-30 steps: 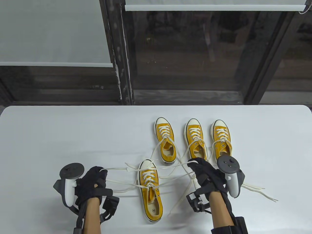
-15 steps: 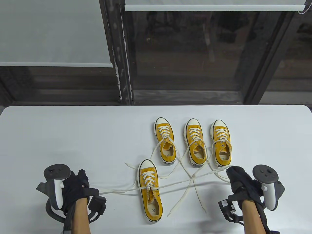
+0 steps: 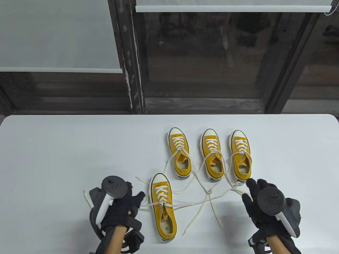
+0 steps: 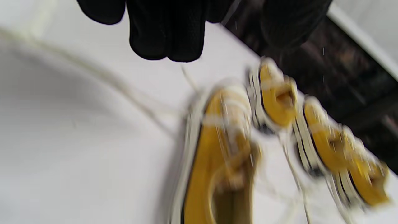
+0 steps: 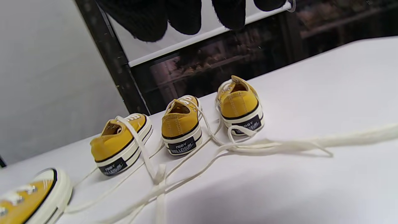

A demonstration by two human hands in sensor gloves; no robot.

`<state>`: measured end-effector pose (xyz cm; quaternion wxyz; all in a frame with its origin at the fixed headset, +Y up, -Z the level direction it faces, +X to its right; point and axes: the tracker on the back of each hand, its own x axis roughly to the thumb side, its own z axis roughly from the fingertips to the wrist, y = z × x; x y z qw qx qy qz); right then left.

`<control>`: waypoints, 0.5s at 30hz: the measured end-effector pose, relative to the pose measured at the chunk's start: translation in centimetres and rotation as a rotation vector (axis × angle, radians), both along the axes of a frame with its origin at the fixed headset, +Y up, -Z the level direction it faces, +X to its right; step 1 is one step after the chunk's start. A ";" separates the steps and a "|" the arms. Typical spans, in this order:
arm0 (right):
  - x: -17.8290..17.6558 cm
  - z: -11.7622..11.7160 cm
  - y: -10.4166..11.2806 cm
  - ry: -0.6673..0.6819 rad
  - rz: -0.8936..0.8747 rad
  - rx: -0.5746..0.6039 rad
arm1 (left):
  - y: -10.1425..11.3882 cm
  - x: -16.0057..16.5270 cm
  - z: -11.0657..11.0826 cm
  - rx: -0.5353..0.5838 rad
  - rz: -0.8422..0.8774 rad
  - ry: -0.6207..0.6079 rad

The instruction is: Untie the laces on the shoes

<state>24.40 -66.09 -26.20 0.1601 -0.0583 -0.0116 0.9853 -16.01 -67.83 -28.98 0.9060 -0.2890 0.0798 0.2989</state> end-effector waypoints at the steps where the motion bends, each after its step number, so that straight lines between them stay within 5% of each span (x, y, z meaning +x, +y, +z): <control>1: -0.2 0.0 0.0 0.015 0.022 -0.001 | -0.6 0.7 -0.1 -0.040 0.009 -0.031; 6: -0.4 -0.5 -0.8 0.025 0.069 -0.011 | -3.6 5.5 -0.8 -0.211 -0.123 -0.137; 15: 0.9 -0.8 -3.4 0.014 0.053 -0.051 | -5.1 7.0 -1.0 -0.240 -0.391 -0.112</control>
